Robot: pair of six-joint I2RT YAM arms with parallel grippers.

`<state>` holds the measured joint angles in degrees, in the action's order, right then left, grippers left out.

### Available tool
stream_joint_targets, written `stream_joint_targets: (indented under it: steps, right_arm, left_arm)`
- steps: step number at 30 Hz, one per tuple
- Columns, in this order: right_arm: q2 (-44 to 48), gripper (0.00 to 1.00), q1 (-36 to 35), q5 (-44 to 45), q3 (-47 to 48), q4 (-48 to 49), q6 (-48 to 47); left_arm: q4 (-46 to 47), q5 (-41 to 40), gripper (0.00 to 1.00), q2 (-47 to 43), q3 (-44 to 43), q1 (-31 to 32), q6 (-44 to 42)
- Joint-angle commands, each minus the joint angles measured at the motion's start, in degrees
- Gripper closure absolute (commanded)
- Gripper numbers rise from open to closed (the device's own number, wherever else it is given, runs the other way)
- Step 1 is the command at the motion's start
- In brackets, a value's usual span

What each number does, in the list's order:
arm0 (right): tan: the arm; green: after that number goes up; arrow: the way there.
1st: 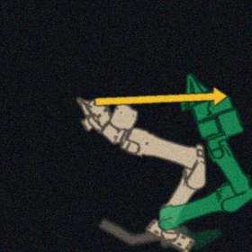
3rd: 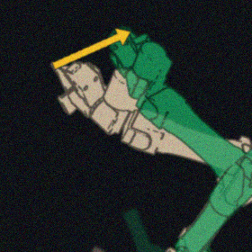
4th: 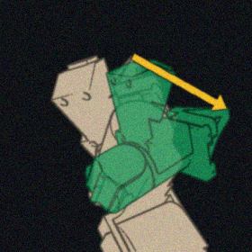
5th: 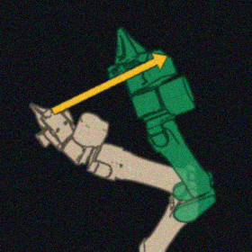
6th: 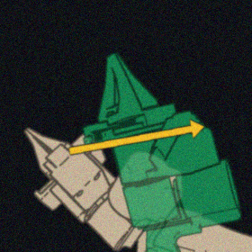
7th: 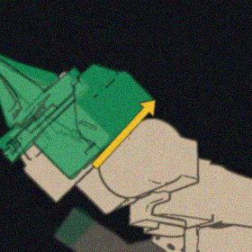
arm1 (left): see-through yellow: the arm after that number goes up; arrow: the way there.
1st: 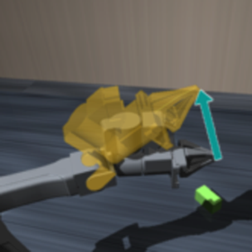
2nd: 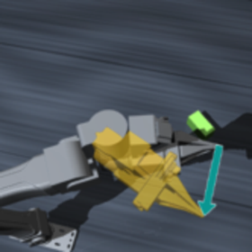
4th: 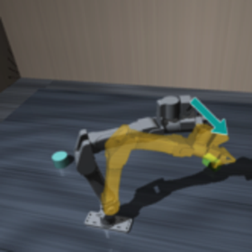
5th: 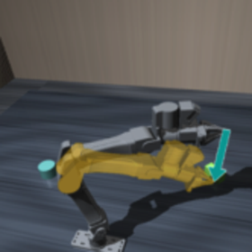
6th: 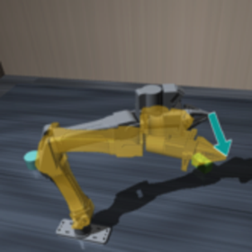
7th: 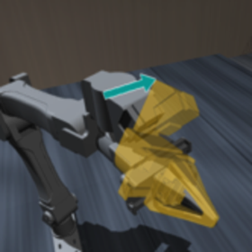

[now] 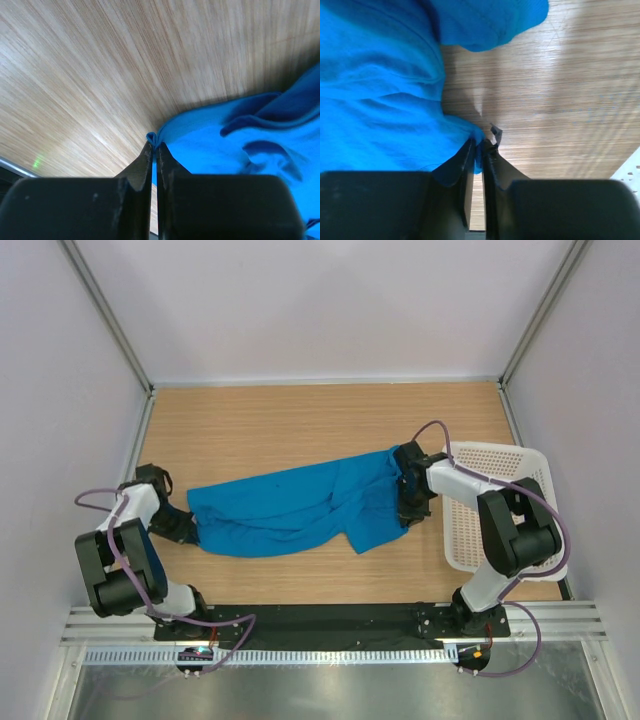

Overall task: Fold and stack the t-shirts
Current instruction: Flatten the tshirt out

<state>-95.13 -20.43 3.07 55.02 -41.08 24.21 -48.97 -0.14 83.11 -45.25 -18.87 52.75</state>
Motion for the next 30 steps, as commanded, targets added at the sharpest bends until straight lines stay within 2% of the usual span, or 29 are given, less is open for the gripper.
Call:
stream_joint_targets:
  steps: [1, 6, 10, 13, 16, 20, 25, 30]
  right_arm:
    - [0.1, 0.83, -0.1, -2.4, -2.3, 1.7, 1.2]
    - [5.6, 0.99, -0.1, -5.4, 3.8, -4.4, 3.2]
    - [12.2, 0.99, -0.1, -3.3, 12.5, -10.7, 5.8]
    - [17.9, 0.99, -0.1, 2.7, 20.1, -12.6, 8.0]
    - [23.1, 0.99, 0.0, 6.1, 25.6, -10.7, 8.6]
    - [23.9, 0.99, 0.4, 10.9, 36.2, -12.3, 8.1]
    - [25.2, 0.99, 0.4, 13.8, 43.6, -8.7, 6.6]
    - [25.9, 0.99, 0.6, 14.0, 48.0, -0.7, 3.7]
  left_arm:
    - [-1.7, -1.4, 1.0, -4.4, -1.5, -0.3, -1.5]
    - [-3.2, -1.5, 1.0, -12.2, -2.8, -0.3, -1.6]
    - [-5.7, -0.7, 1.0, -17.9, -7.7, -0.4, -2.1]
    - [-9.2, -0.2, 1.0, -18.1, -12.4, -0.2, -3.9]
    - [-10.4, 2.2, 1.0, -17.9, -16.3, -0.2, -5.0]
    - [-12.6, 2.3, 1.0, -17.2, -25.6, 0.4, -6.9]
    - [-13.0, 4.1, 1.0, -13.9, -41.6, 1.6, -6.7]
    - [-5.0, 7.4, 1.0, -13.4, -51.0, 1.6, -1.3]
